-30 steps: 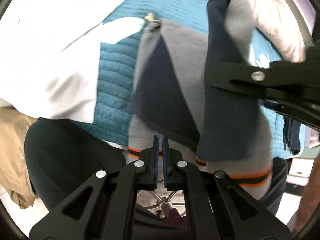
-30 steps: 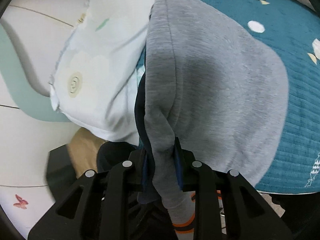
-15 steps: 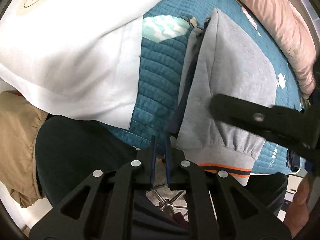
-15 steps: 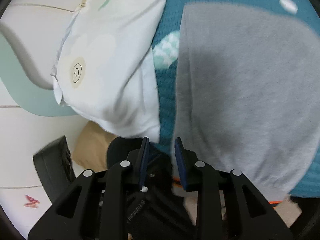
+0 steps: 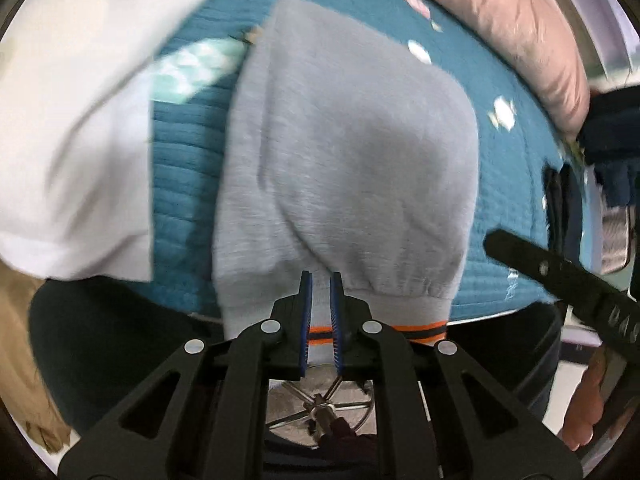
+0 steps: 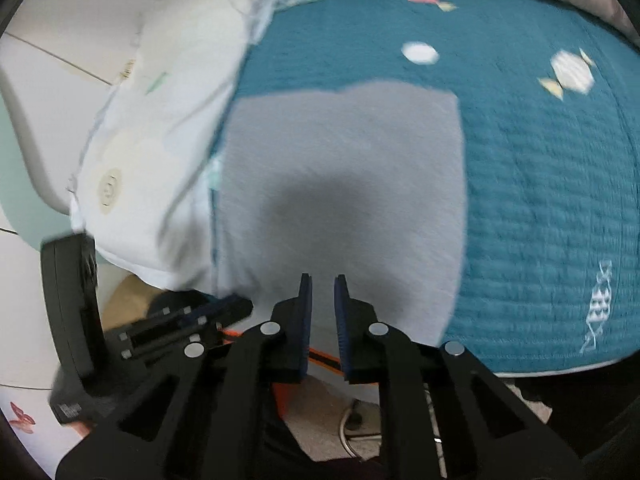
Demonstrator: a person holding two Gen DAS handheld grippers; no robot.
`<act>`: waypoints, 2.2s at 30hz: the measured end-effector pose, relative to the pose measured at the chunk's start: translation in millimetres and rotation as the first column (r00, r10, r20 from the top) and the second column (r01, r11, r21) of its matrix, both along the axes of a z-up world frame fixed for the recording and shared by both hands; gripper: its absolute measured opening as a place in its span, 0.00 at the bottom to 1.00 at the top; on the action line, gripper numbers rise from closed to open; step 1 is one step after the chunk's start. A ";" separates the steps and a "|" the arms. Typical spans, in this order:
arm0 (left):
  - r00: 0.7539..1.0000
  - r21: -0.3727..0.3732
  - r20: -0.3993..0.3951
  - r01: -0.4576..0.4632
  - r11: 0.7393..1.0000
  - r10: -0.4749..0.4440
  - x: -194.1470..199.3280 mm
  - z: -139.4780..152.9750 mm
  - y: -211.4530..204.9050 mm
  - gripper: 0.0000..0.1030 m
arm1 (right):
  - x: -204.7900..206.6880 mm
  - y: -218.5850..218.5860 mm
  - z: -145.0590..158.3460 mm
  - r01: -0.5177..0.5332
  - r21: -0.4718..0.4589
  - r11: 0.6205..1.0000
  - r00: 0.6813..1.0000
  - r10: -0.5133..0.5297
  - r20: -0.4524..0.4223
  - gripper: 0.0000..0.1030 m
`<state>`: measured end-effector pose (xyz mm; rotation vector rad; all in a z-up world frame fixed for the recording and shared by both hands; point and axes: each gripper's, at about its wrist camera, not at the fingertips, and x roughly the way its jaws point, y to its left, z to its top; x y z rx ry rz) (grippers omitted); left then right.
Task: Fold large clothes
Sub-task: 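Lower the folded jacket onto the quilt and open both tools, then grasp the folded grey jacket bundle with the left tool while the right tool grasps it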
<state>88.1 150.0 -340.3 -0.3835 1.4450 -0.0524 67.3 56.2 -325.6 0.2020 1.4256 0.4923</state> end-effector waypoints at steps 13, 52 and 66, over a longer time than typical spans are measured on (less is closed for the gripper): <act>0.997 0.065 -0.065 -0.024 0.998 0.028 6.8 -39.3 8.4 0.03 | -21.0 -20.6 -81.3 -0.003 -0.116 0.993 0.986 -0.016 -0.165 0.00; 0.999 0.007 0.009 -0.043 0.999 0.043 97.5 32.3 31.9 0.03 | 72.3 -7.7 -18.9 0.062 0.039 0.997 0.994 -0.058 -0.093 0.04; 0.989 -0.223 -0.010 -0.149 0.963 0.150 181.7 -26.7 38.1 0.03 | 155.1 5.2 -63.3 0.145 0.143 0.979 0.980 -0.122 -0.159 0.00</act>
